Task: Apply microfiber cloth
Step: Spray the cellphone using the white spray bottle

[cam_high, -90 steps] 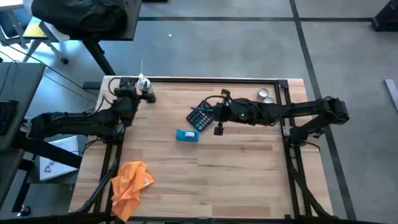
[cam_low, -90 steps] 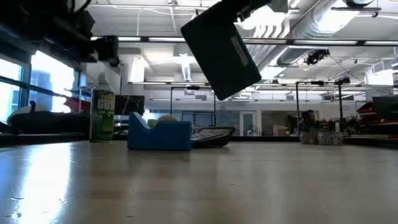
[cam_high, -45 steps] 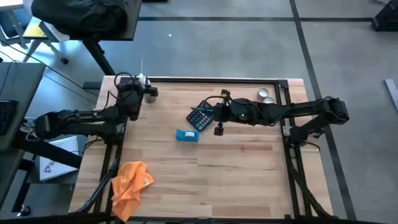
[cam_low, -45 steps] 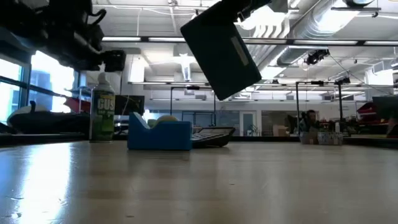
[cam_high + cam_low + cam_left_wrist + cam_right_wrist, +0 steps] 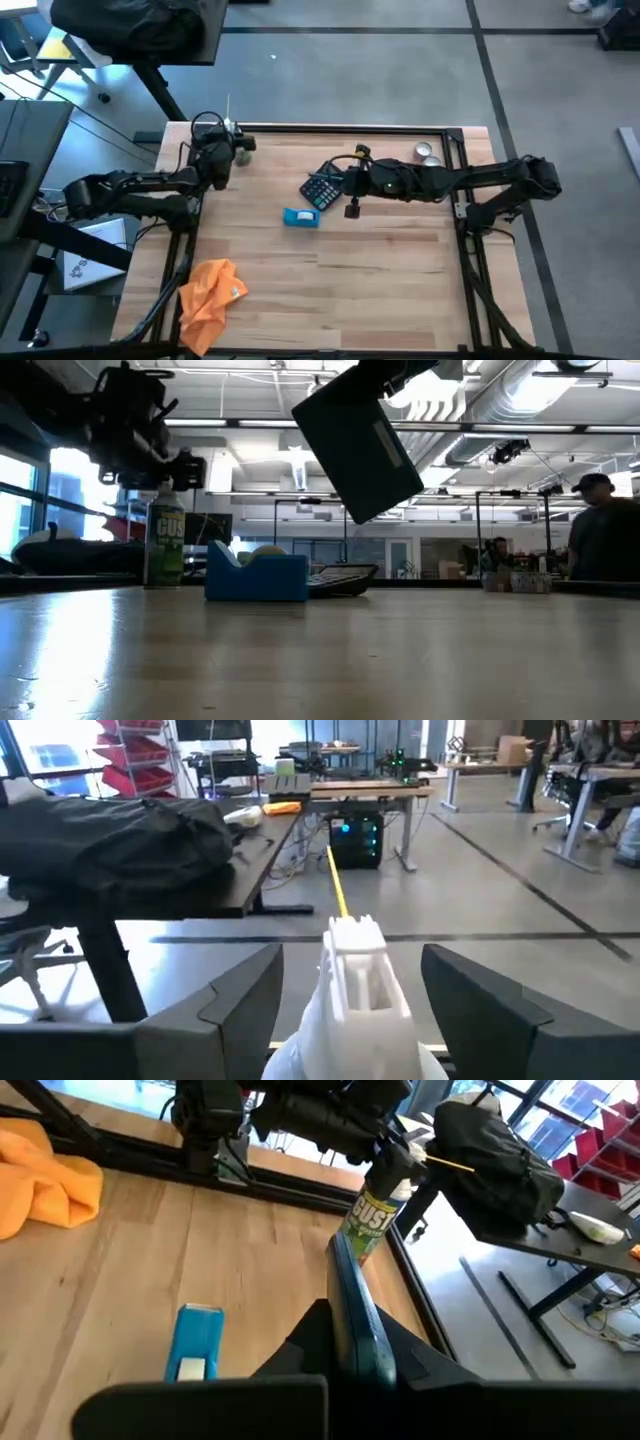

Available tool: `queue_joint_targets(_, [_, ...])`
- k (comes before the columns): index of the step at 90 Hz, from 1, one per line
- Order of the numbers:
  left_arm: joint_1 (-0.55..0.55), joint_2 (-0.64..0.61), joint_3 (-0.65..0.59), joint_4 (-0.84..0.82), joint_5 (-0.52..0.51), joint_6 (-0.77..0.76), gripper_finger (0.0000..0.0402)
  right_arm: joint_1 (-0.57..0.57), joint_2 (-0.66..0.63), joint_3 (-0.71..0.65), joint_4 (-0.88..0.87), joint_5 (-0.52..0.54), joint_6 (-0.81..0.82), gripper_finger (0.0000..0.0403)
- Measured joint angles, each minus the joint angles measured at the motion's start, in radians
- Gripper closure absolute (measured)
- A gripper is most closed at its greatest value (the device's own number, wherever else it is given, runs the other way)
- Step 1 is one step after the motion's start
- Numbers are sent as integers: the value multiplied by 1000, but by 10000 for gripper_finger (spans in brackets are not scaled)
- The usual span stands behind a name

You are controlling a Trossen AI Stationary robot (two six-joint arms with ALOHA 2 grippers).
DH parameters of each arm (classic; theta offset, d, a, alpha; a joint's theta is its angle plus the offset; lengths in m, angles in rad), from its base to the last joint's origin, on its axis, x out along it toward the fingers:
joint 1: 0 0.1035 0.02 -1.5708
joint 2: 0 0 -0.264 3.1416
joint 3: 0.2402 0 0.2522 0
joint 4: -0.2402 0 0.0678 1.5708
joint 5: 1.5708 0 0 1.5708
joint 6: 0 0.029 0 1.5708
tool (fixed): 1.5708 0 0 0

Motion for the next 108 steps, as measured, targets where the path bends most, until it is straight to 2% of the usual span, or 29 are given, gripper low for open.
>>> queue_joint_targets(26, [0, 5, 2, 4, 1, -25, 334, 0, 0, 0, -1, 0, 3, 403])
queue_joint_targets(38, [-1, -3, 2, 3, 64, -26, 335, 0, 0, 0, -5, 4, 3, 403])
queue_joint_targets(49, [-30, -20, 2, 2, 153, -22, 336, 13, -16, 0, -36, 71, -2, 403])
queue_joint_targets(67, [-117, -89, 0, -2, 309, -17, 337, 54, -134, 0, -67, 106, 1, 403])
queue_joint_targets(88, [-301, -235, 18, -36, 362, 103, 337, 112, -263, 0, -181, 112, 74, 403])
queue_joint_targets(108, [-543, -315, 105, -145, 577, 165, 338, 211, -261, 0, -270, 116, 129, 403])
